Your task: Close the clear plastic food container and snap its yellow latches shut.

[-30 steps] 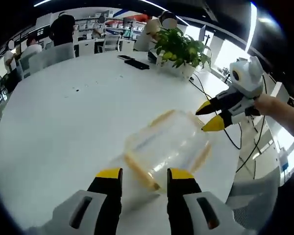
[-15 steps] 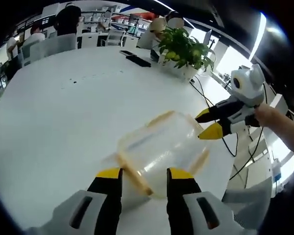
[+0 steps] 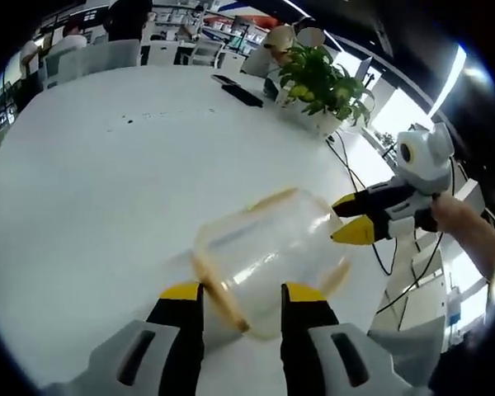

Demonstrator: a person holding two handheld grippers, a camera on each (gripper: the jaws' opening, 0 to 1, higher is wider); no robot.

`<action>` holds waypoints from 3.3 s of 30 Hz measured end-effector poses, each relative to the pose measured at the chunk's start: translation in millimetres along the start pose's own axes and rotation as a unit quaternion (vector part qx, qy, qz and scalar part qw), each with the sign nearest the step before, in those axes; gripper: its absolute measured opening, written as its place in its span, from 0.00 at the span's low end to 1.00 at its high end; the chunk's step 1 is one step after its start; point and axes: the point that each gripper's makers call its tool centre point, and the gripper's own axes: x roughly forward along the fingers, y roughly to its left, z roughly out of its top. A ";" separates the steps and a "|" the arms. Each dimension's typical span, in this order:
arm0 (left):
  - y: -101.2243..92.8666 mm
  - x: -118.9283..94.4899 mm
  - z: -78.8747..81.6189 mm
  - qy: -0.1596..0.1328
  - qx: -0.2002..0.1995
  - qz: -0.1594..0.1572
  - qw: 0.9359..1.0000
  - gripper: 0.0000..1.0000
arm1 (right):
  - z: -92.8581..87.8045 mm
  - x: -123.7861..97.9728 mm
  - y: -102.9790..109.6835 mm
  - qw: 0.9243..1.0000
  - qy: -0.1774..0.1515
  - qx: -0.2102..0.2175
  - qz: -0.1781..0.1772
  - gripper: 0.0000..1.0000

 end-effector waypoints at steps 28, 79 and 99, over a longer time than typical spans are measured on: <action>2.4 2.6 -5.4 -0.005 -0.037 -0.017 0.999 0.30 | 1.0 -0.4 7.8 1.000 -0.010 0.013 -0.011 0.30; 57.5 -50.2 -36.8 -0.011 -0.085 0.011 0.996 0.30 | 8.6 37.4 74.6 1.000 0.005 -0.003 0.011 0.29; 64.4 -52.5 -38.1 -0.021 -0.080 -0.001 0.997 0.31 | 9.3 38.7 80.9 1.000 -0.003 -0.014 0.025 0.31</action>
